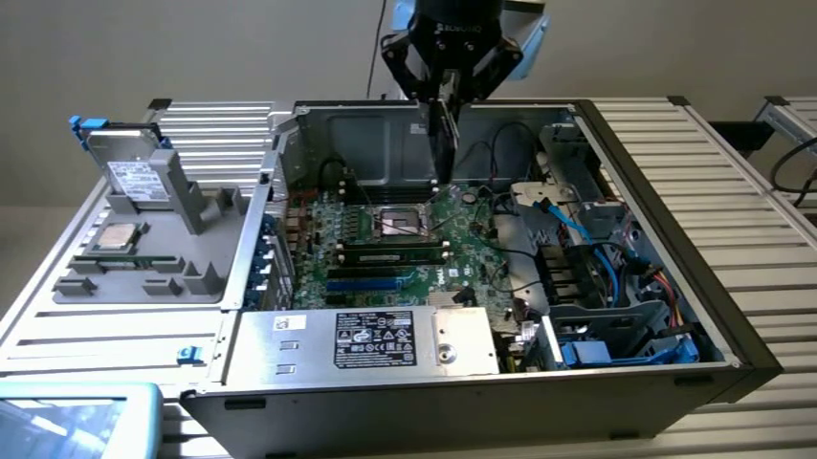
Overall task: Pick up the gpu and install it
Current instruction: 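Insert the gpu into the slot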
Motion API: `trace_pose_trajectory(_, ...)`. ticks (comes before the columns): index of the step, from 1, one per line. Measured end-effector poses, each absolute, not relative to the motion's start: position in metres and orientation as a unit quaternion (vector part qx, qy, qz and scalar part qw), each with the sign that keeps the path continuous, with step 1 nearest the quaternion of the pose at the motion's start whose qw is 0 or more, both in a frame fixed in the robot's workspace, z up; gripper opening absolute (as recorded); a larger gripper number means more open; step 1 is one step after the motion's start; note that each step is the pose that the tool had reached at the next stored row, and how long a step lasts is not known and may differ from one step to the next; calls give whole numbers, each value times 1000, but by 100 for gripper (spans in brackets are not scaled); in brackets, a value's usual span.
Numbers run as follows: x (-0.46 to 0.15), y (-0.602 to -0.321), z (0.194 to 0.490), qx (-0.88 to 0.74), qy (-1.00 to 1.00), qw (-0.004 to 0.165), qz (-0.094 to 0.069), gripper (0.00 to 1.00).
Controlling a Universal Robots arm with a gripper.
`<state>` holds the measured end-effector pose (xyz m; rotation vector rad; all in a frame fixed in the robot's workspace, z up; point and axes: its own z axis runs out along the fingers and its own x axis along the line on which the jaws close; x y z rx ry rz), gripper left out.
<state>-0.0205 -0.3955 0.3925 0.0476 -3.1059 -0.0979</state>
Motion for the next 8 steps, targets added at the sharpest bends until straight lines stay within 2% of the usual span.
trace_pose_trajectory(8,-20,-396,392,88,-995,19,-32,28)
